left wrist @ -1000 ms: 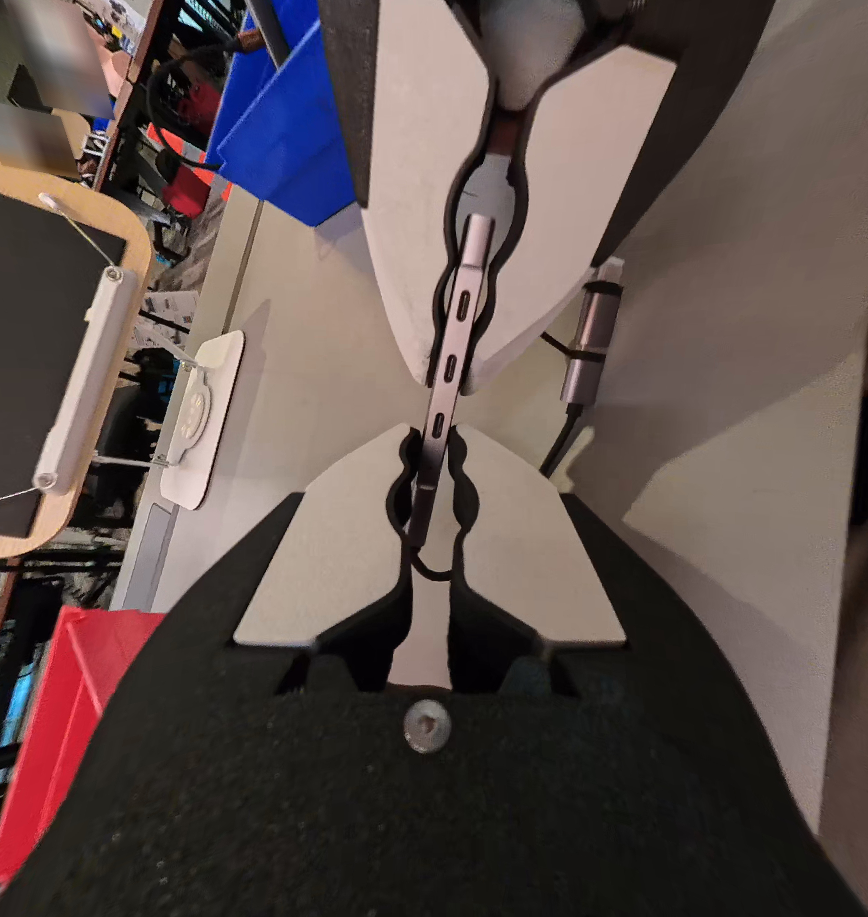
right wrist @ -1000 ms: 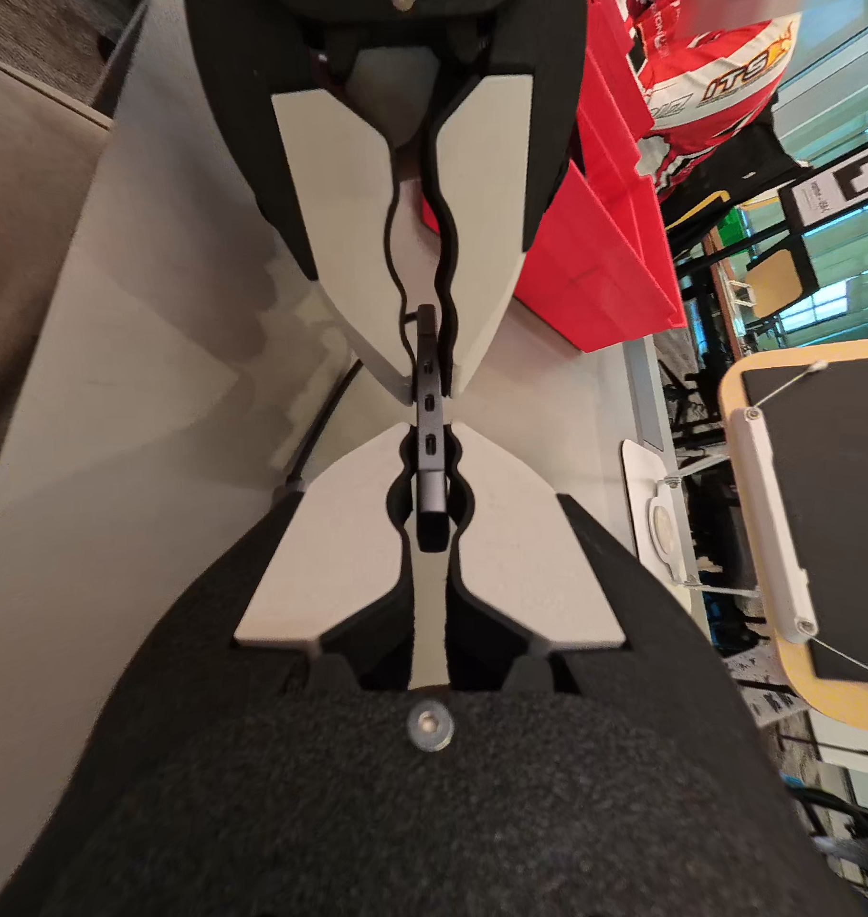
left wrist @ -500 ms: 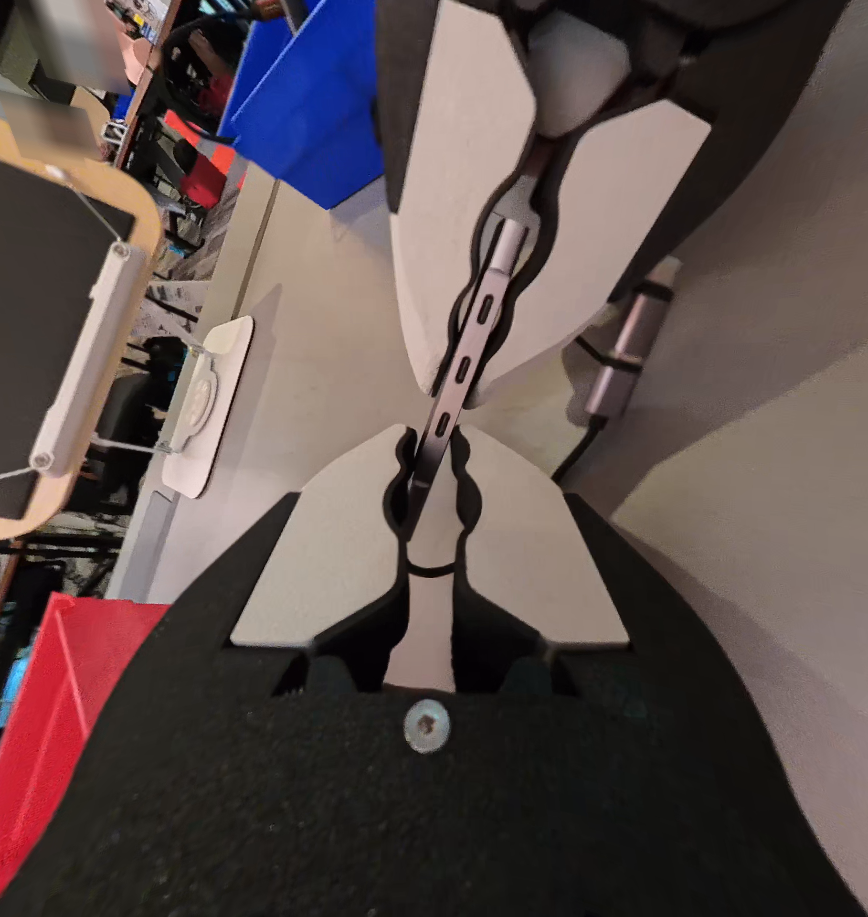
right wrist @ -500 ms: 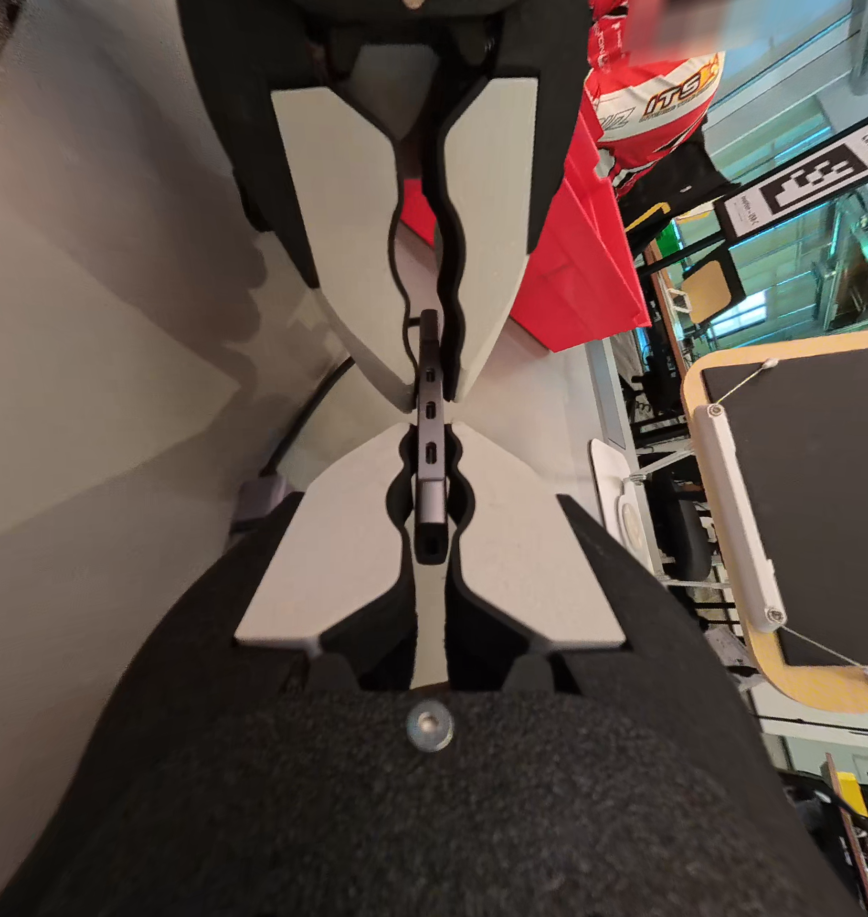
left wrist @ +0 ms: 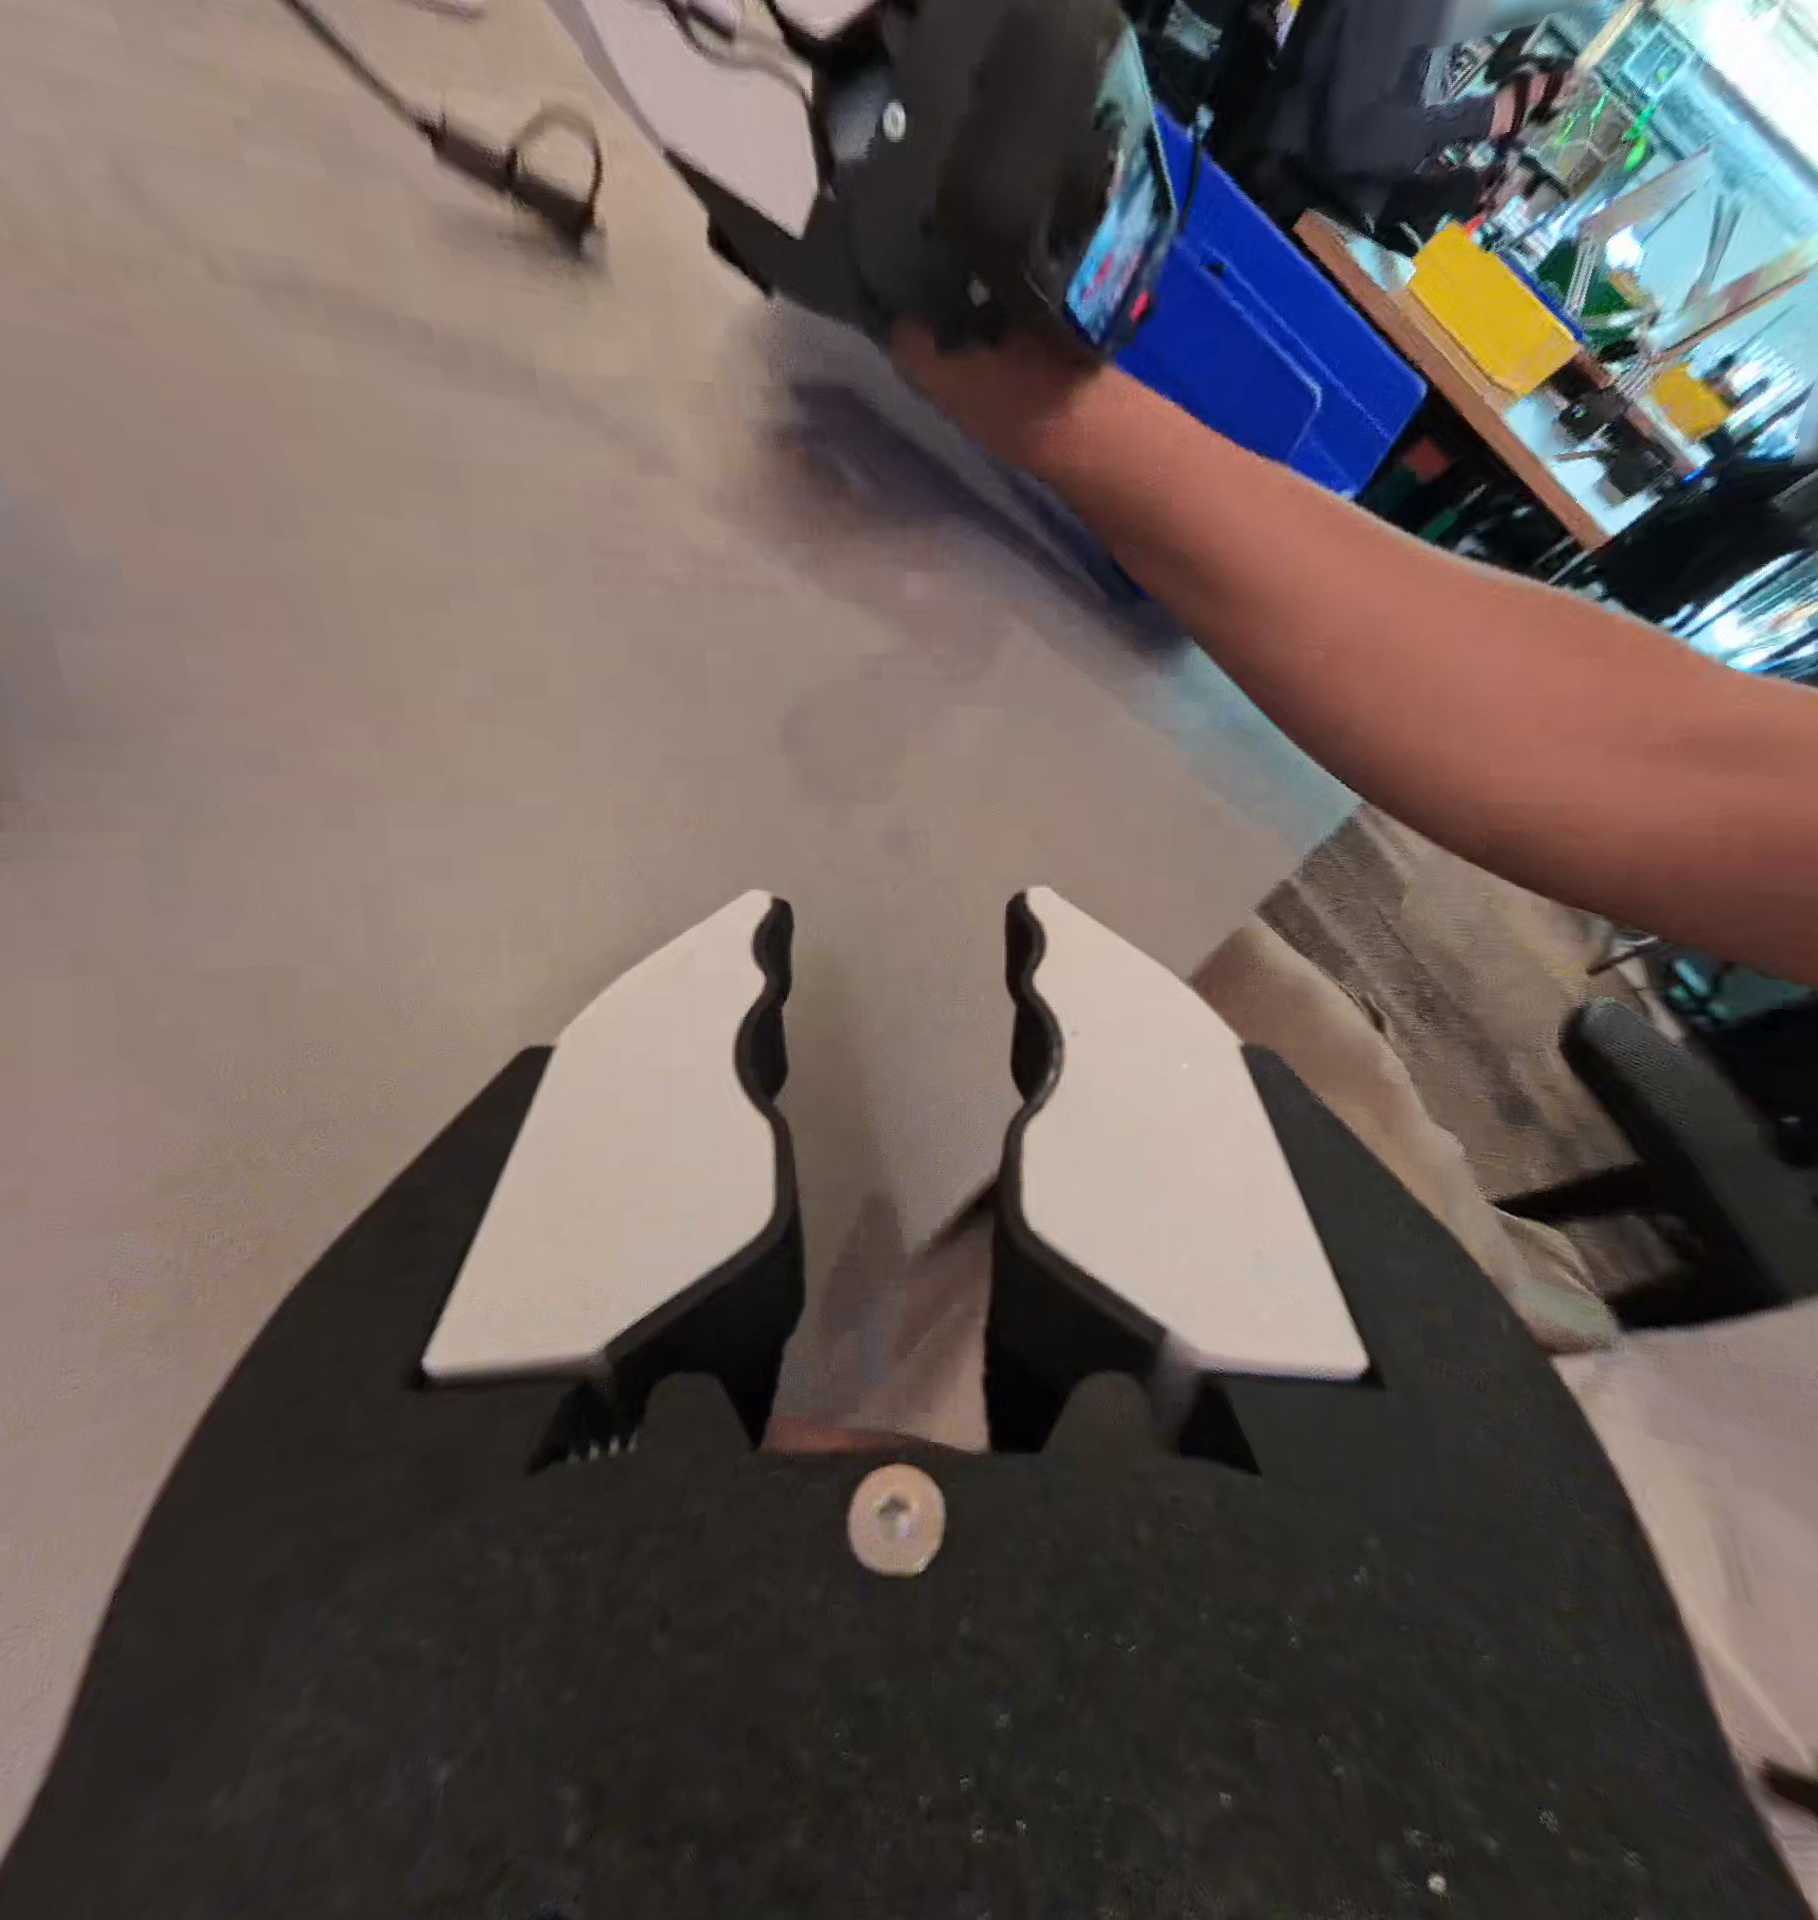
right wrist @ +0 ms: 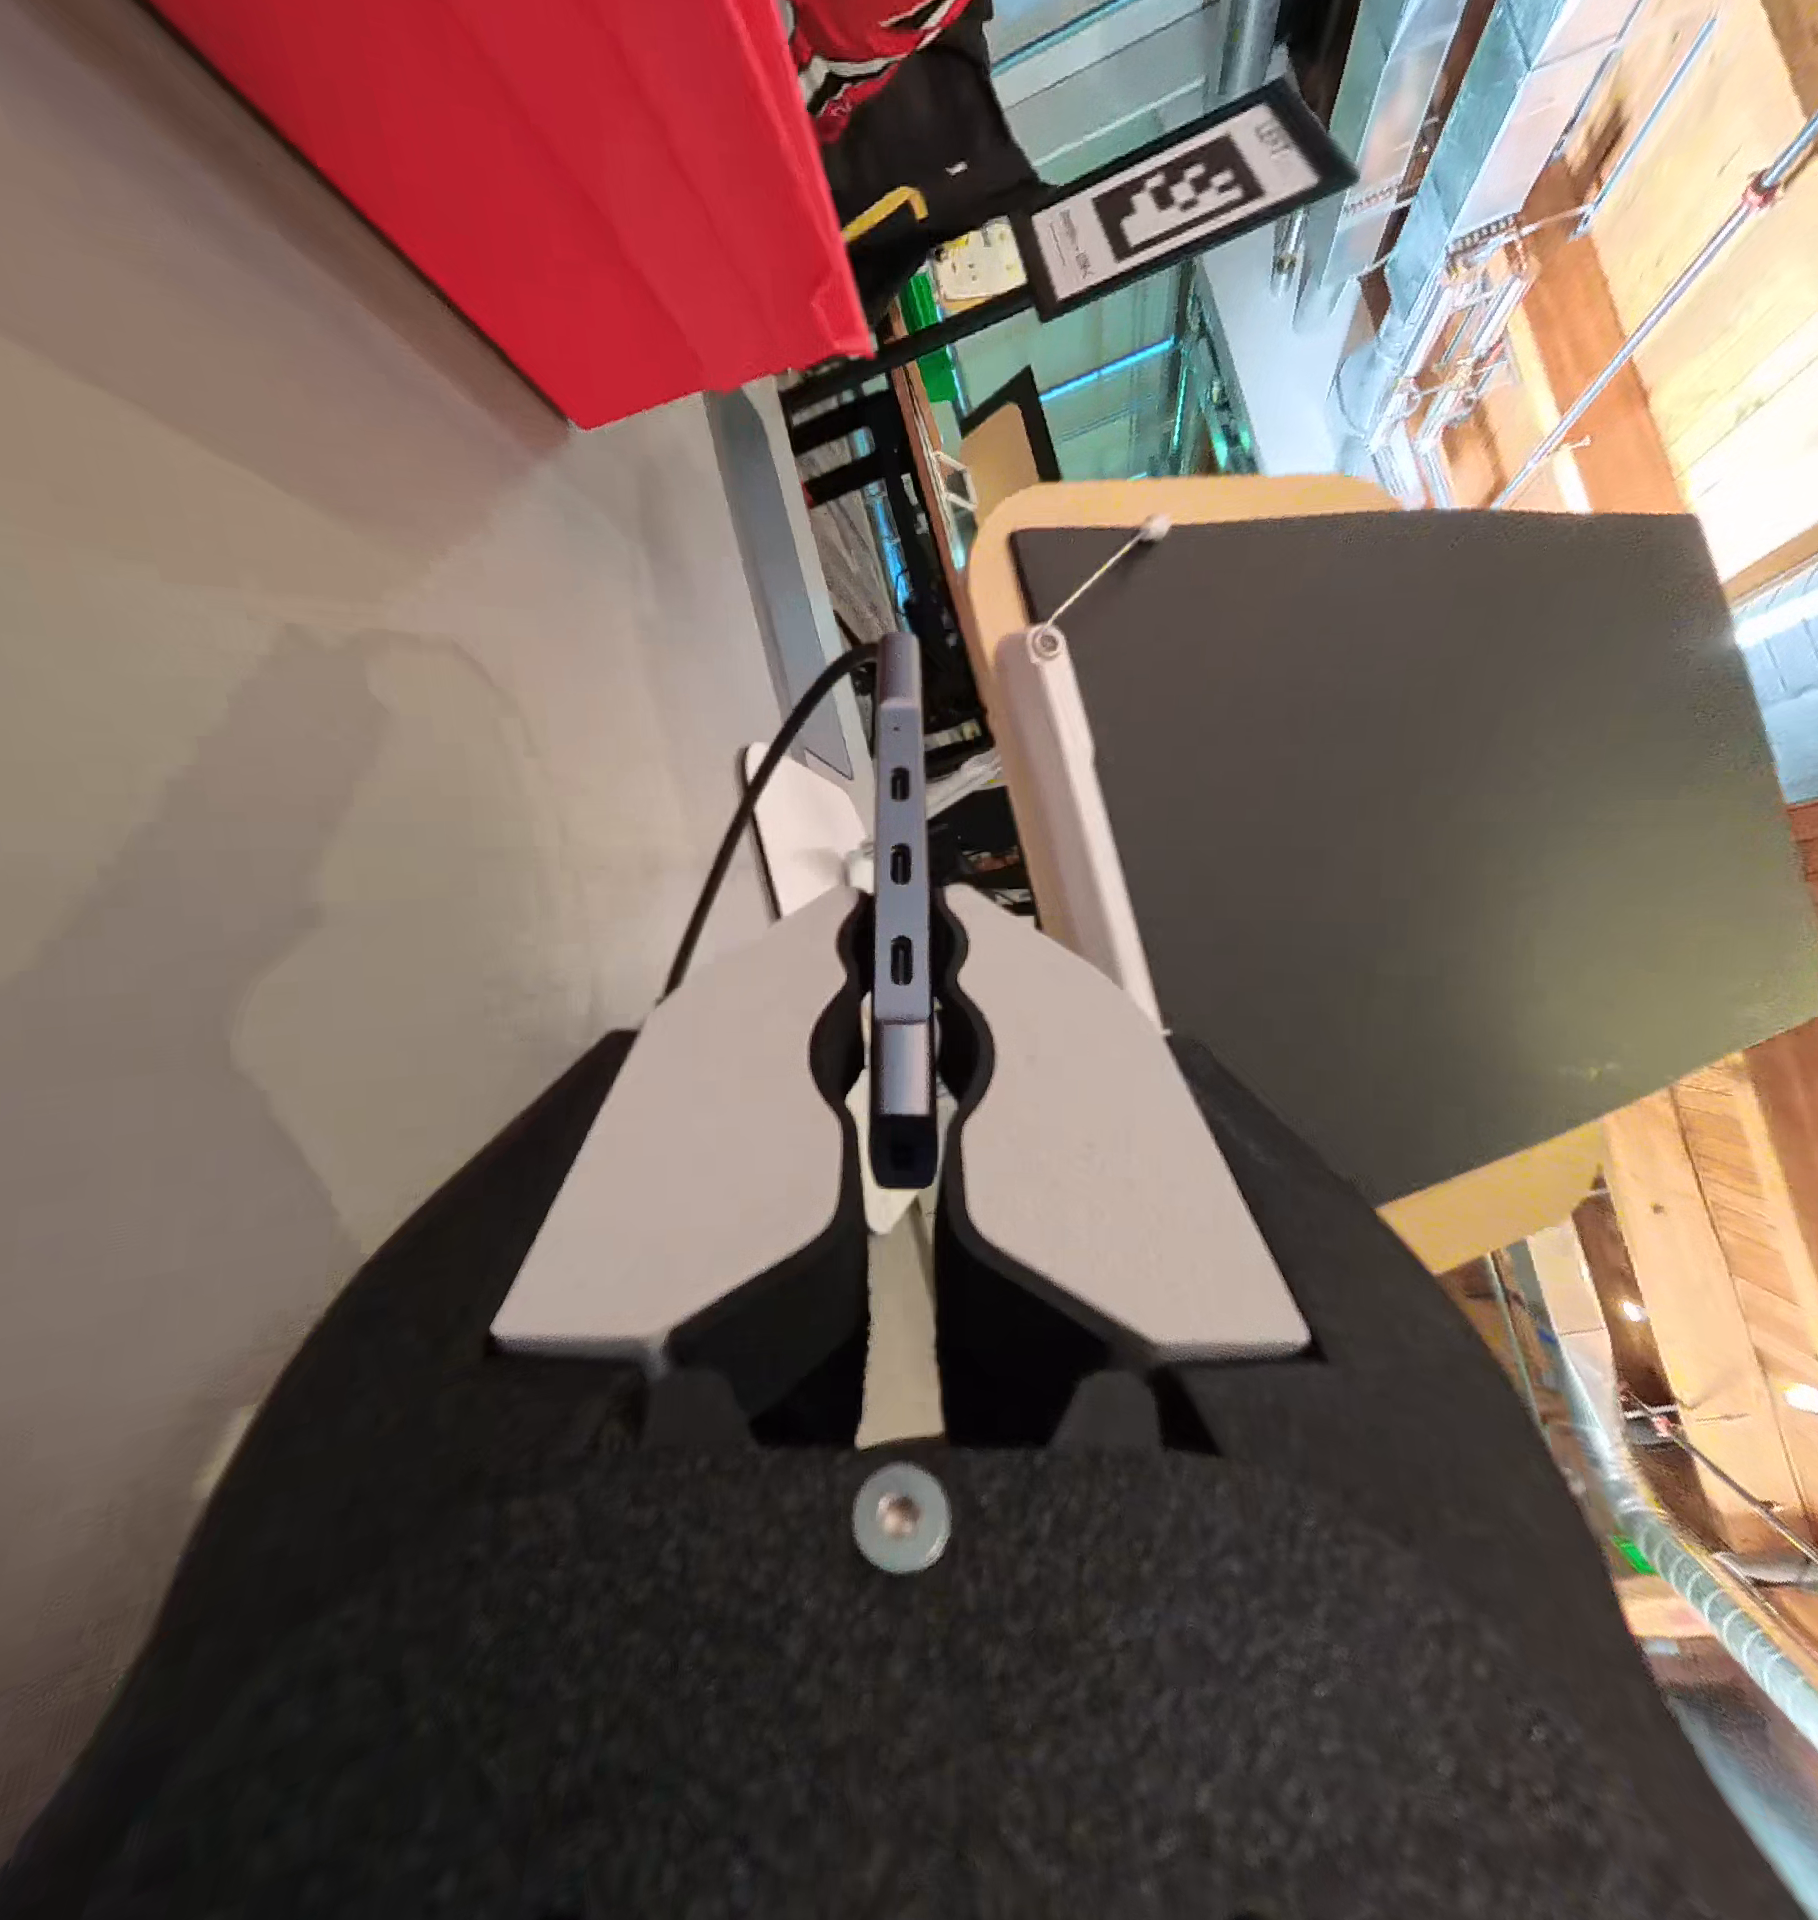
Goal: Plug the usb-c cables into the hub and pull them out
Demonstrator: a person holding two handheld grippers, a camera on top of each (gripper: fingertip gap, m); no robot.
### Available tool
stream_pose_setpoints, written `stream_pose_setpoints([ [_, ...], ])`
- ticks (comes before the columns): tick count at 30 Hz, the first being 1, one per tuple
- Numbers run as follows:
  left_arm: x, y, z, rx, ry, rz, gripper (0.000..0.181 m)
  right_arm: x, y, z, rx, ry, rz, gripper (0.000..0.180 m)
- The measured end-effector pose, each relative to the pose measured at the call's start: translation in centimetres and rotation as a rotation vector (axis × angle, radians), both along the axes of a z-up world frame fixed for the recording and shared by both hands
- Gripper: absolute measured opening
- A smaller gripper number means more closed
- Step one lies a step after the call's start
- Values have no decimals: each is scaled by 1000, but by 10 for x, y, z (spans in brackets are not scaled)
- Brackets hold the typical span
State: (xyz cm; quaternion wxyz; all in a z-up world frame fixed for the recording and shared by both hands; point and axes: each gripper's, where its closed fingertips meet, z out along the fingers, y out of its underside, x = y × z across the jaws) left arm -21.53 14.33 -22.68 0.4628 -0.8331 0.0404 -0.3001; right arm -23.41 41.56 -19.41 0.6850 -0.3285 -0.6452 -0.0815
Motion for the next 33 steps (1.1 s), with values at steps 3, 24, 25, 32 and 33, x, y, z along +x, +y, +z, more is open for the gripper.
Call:
stream_pose_setpoints([
  [3,-6,-21,-9,-30,38,7,42,1,0,-23,23,15,-11,9],
  [24,-101,10,60,325,488,15,41,-14,-28,-33,-84,-17,114,9],
  [25,-121,15,66,303,555,-10,42,-14,-28,-34,-83,-20,115,9],
  [32,-267,70,12,-251,1041,-168,36,-13,-26,-34,-132,-7,121,9],
  [33,-279,78,4,-290,1110,-181,36,-12,-25,-34,-138,-8,120,9],
])
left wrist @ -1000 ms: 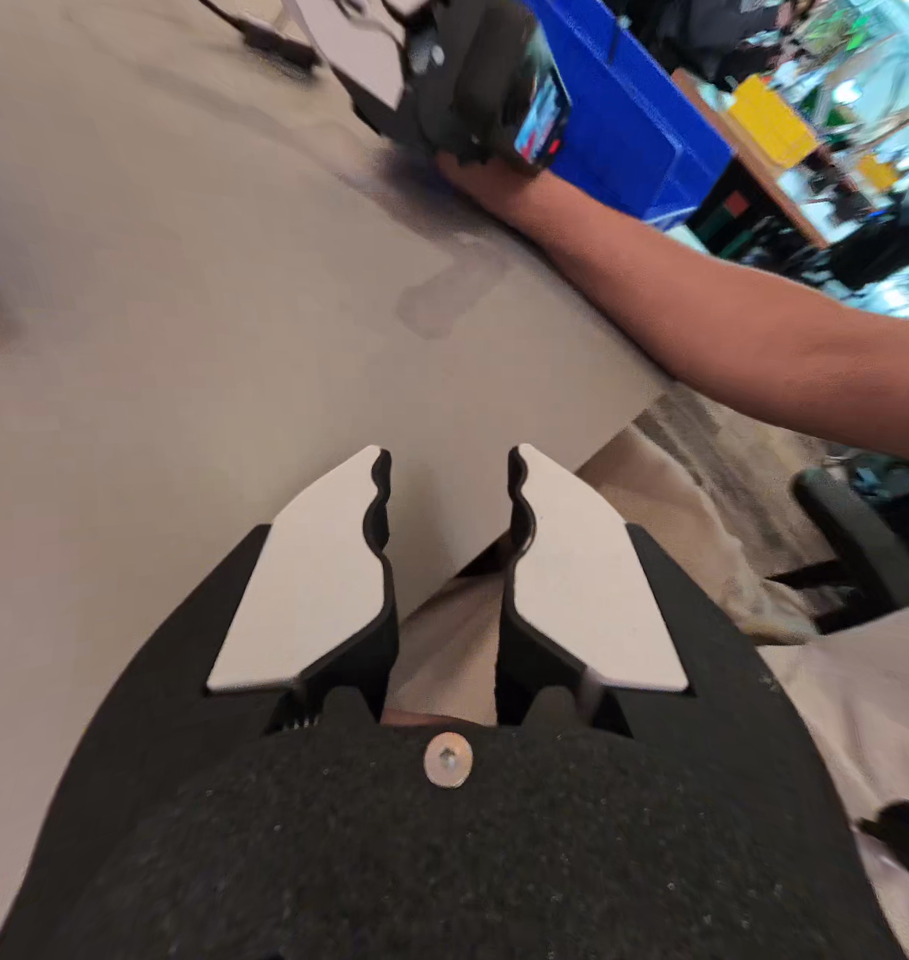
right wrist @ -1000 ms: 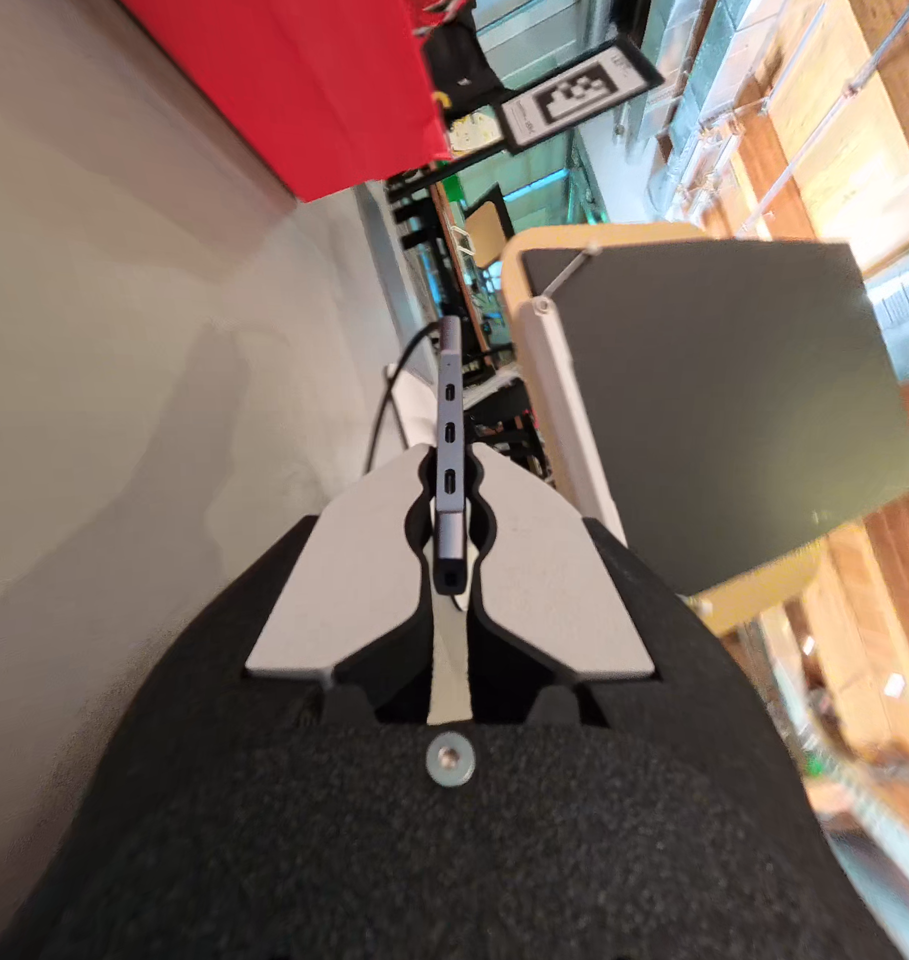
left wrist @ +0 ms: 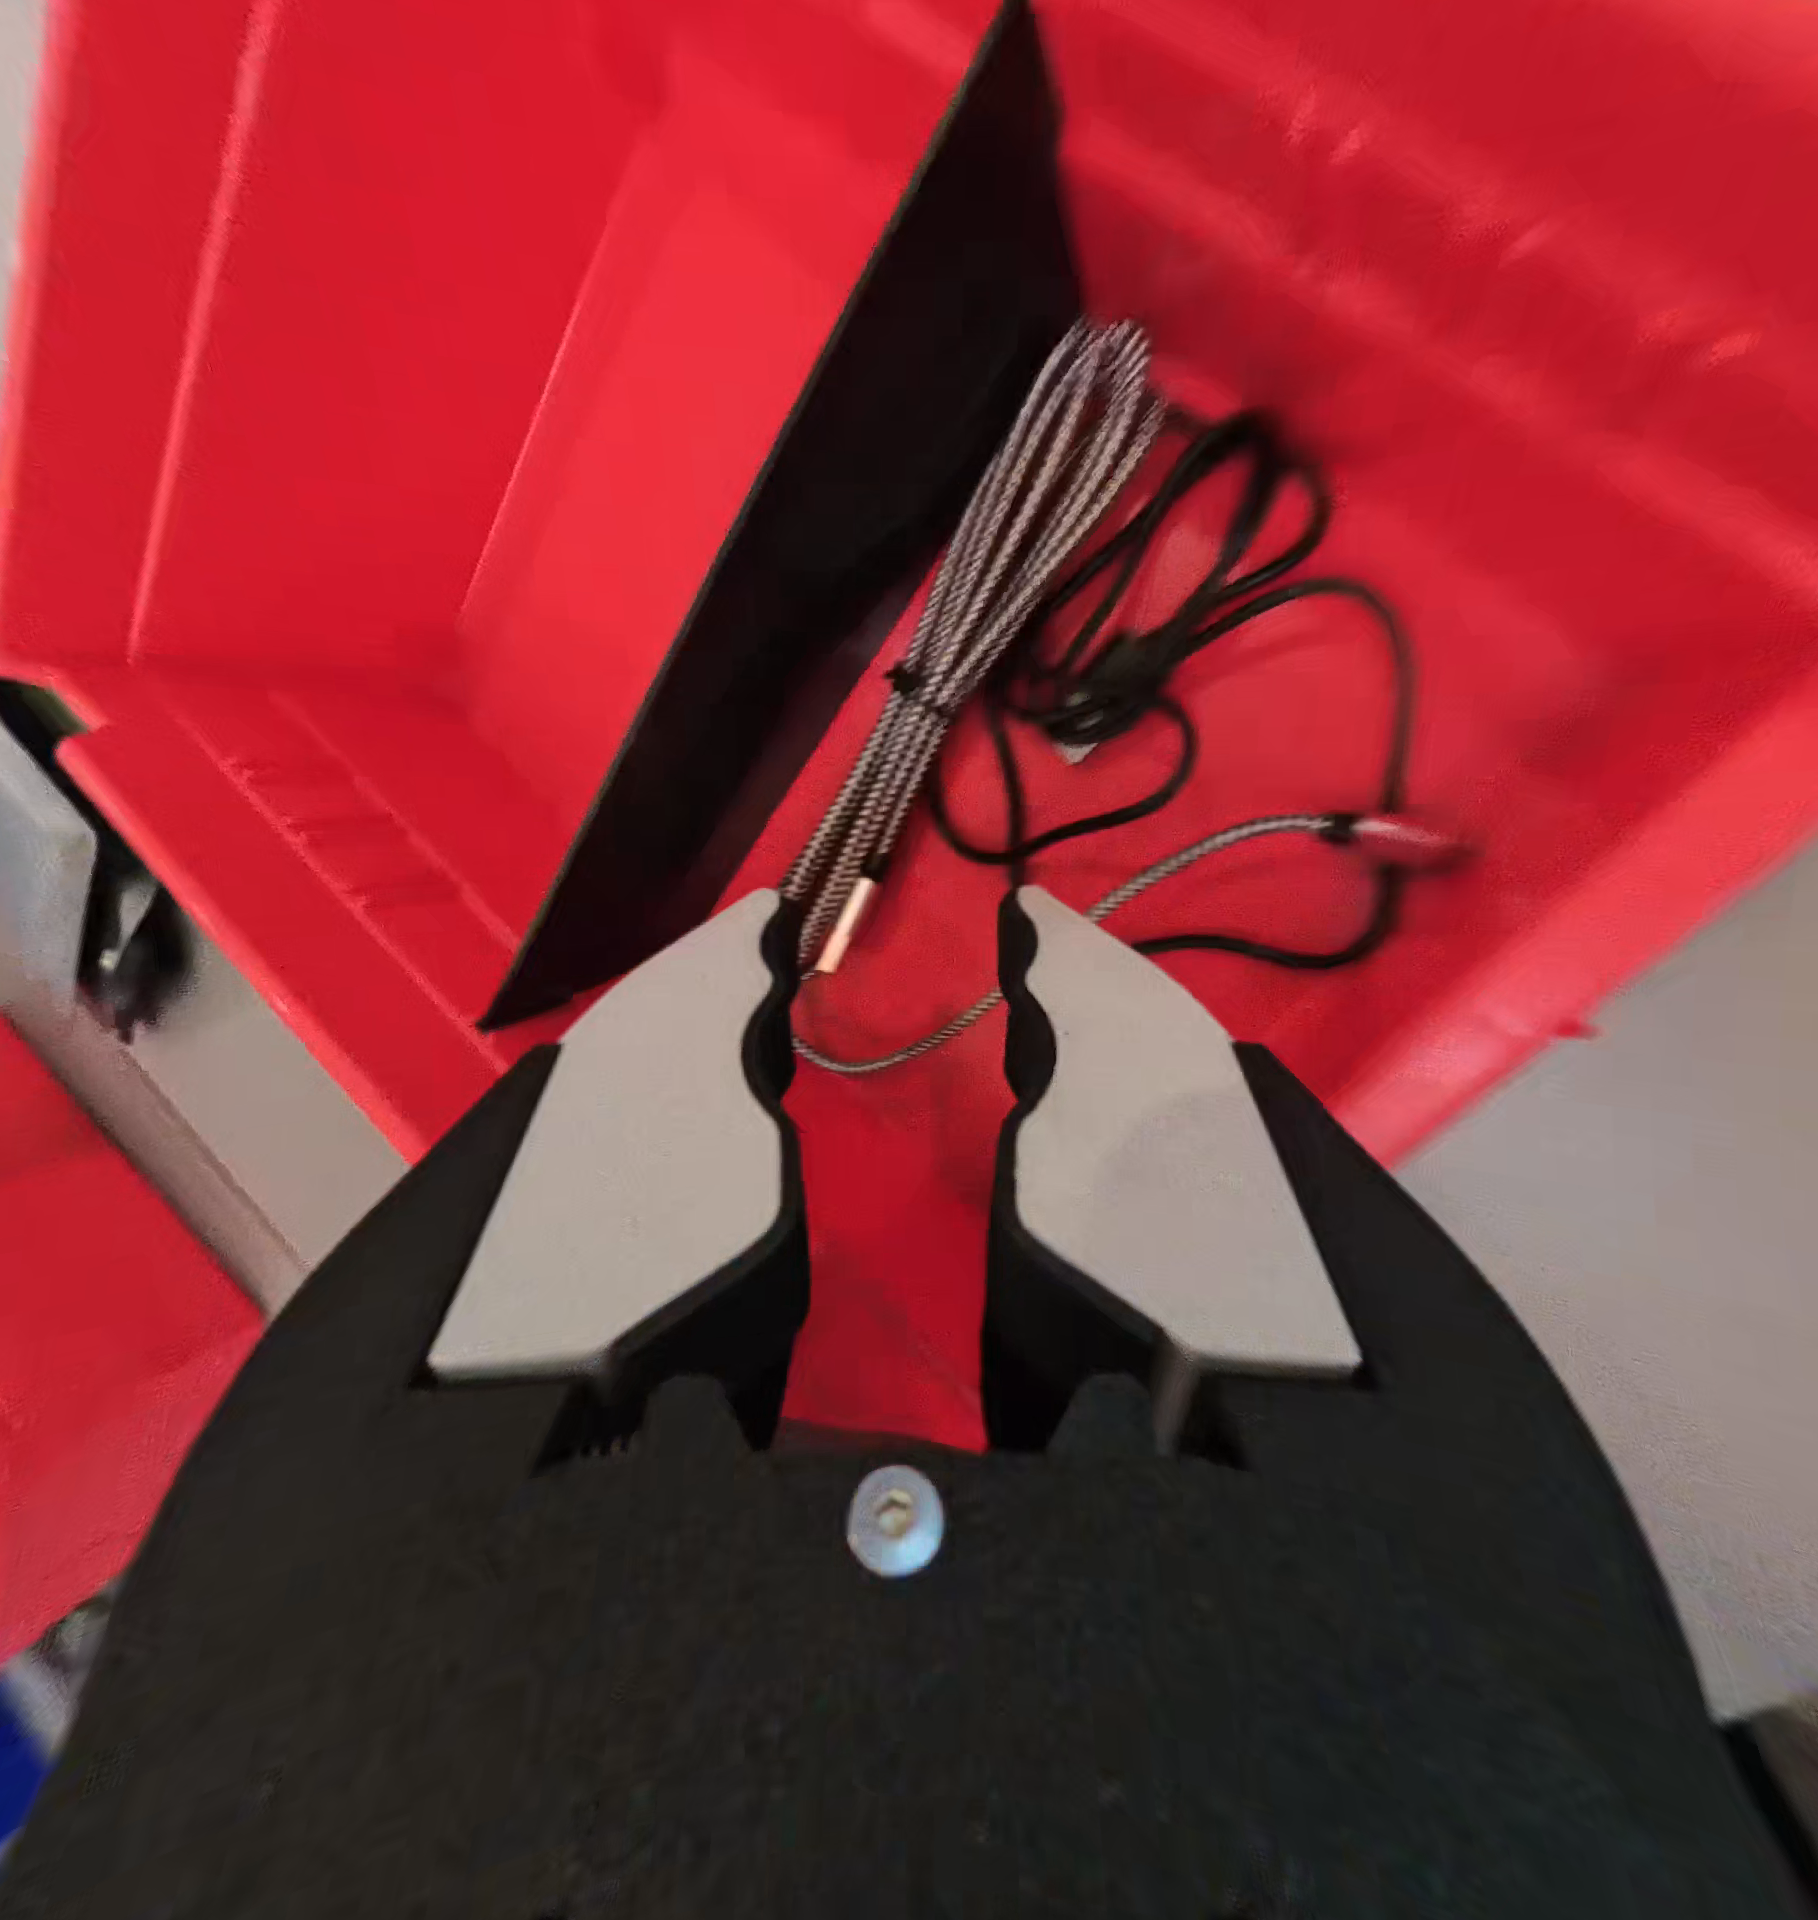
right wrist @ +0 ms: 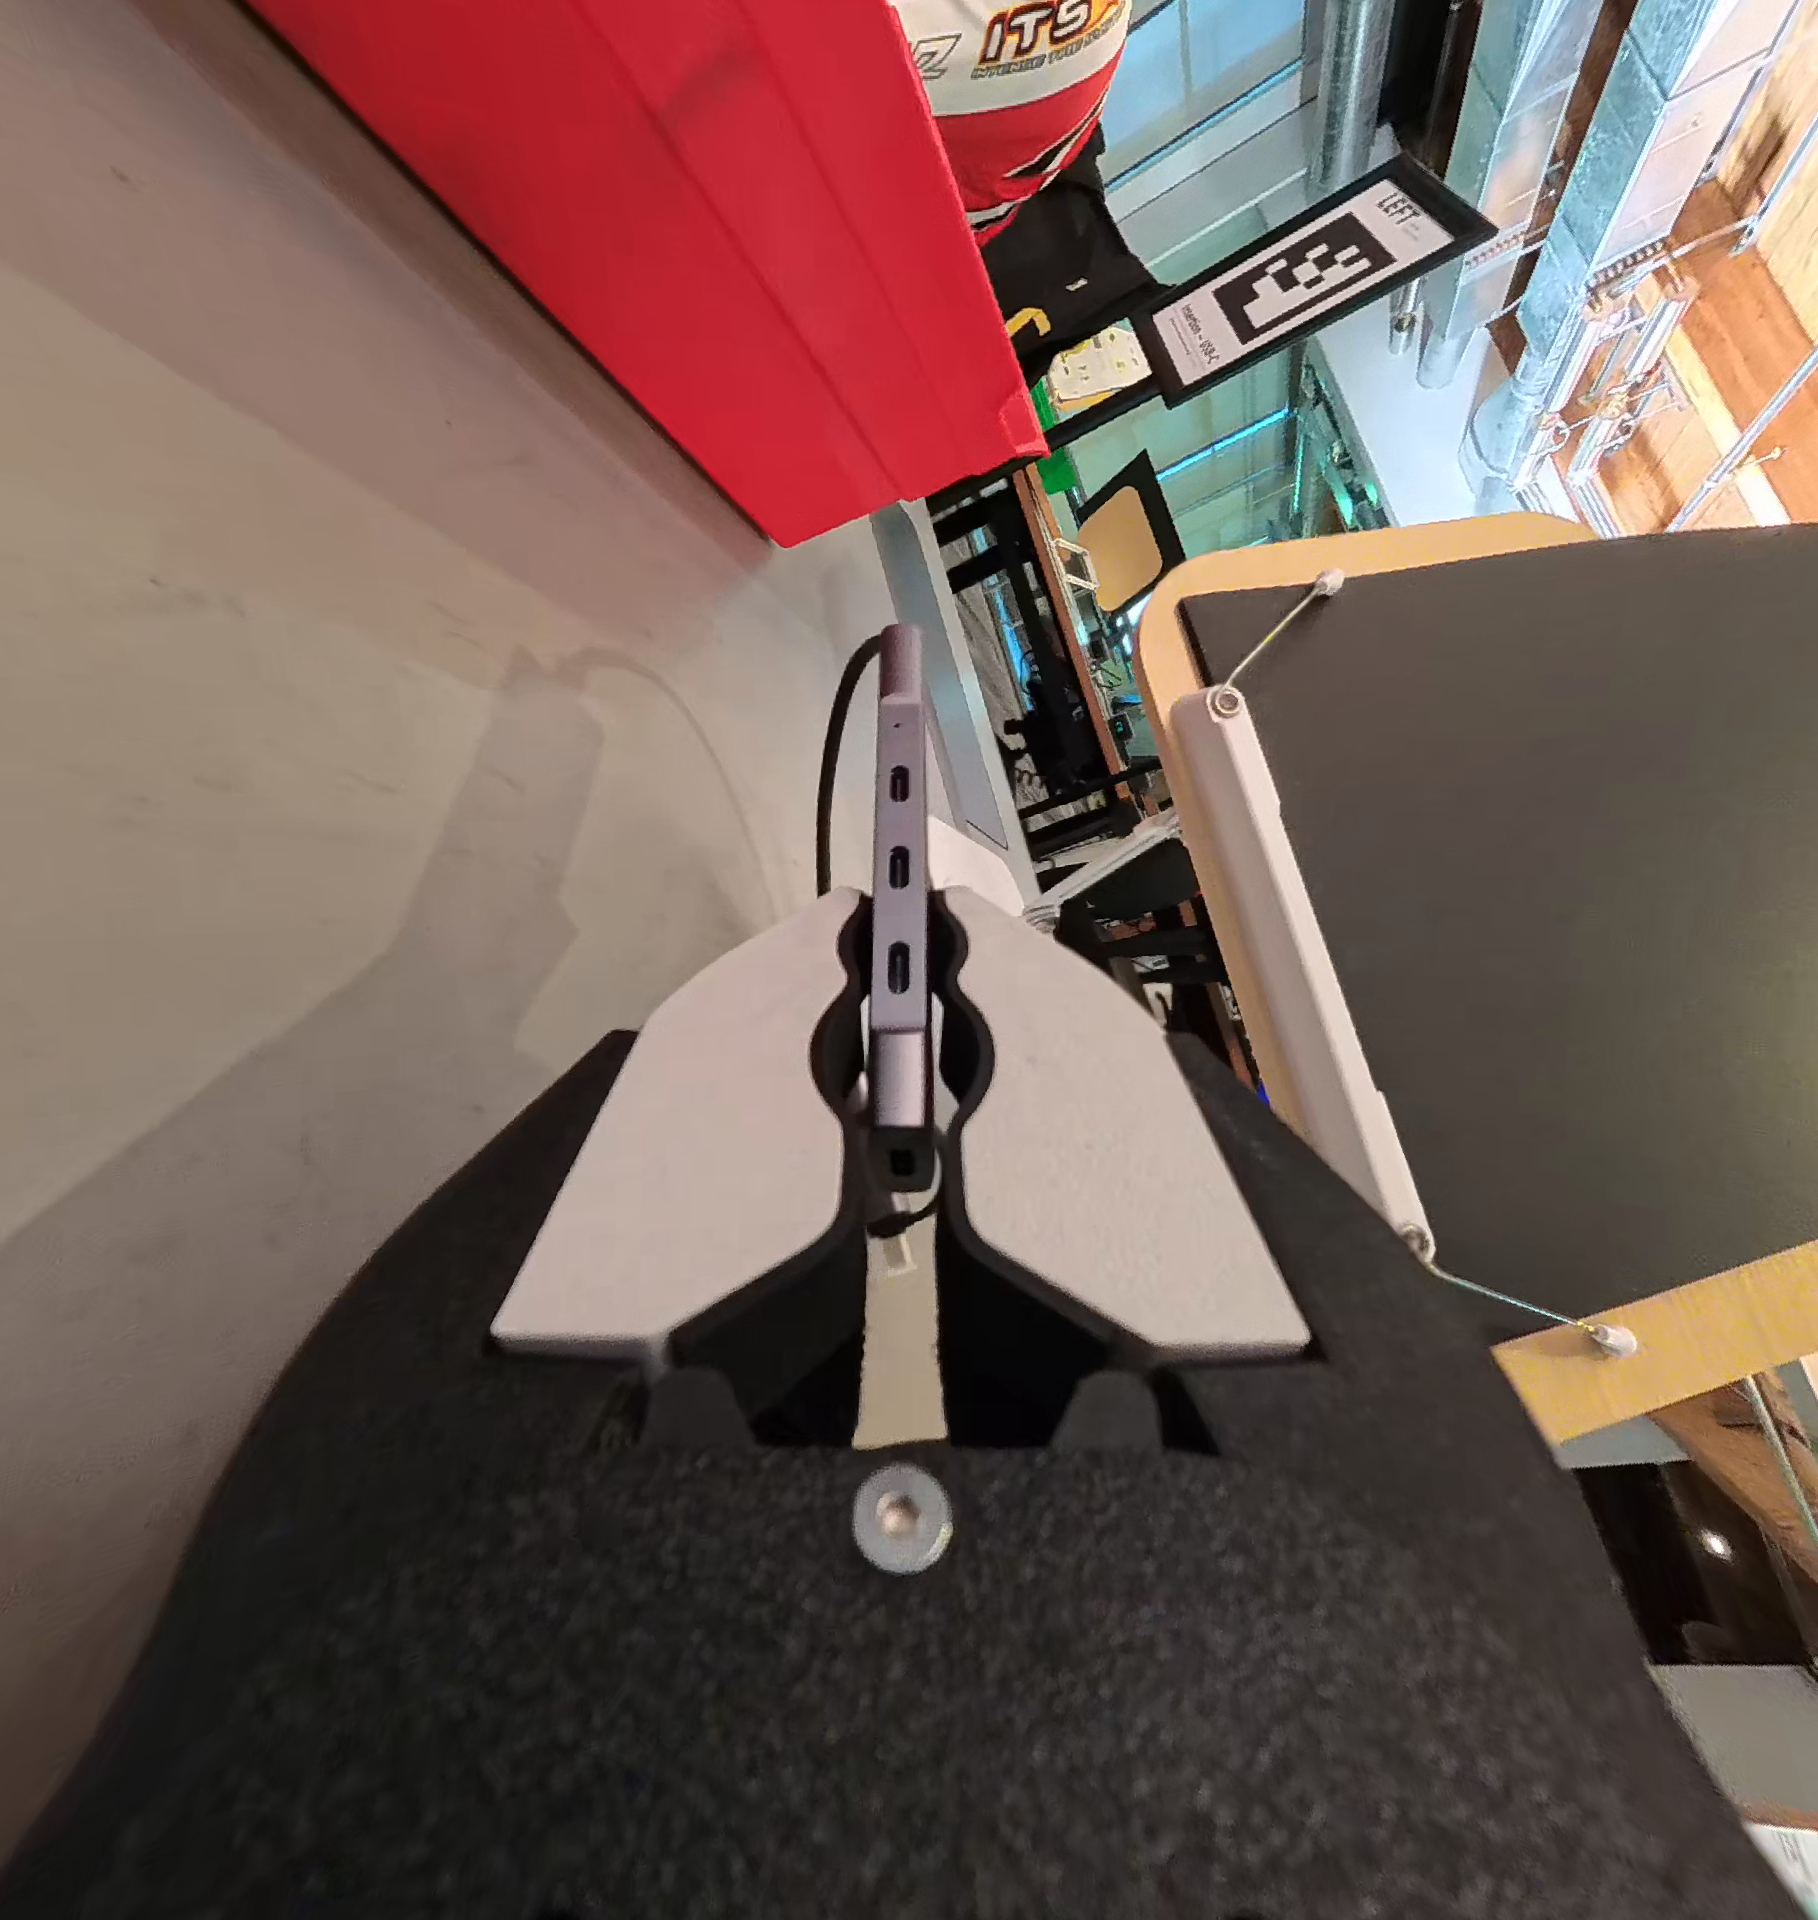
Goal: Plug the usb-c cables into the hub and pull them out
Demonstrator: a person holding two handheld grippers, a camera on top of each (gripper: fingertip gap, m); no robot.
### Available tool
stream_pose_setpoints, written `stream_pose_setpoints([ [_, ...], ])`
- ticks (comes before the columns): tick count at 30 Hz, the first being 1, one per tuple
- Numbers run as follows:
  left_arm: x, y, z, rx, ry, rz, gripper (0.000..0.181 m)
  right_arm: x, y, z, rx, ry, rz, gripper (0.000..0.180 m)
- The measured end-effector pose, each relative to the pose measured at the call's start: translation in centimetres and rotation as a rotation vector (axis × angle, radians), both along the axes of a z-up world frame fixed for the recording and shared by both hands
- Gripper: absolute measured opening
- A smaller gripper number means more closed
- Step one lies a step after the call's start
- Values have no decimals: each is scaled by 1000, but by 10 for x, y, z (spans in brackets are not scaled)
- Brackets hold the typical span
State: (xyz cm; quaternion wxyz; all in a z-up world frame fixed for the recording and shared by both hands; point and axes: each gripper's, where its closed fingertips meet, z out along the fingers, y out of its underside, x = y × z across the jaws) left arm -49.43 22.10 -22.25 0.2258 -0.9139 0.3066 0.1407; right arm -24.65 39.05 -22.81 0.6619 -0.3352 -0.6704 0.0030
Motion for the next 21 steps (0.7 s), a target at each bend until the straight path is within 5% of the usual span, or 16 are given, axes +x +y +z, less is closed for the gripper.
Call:
stream_pose_setpoints([
  [9,-12,24,-42,-194,154,-77,41,-2,0,-4,-18,-24,8,9],
  [13,-17,30,-54,-206,258,-108,16,-2,0,-6,-28,-28,12,9],
  [21,-26,21,-12,-111,283,43,8,-2,3,-2,-51,-10,8,9],
])
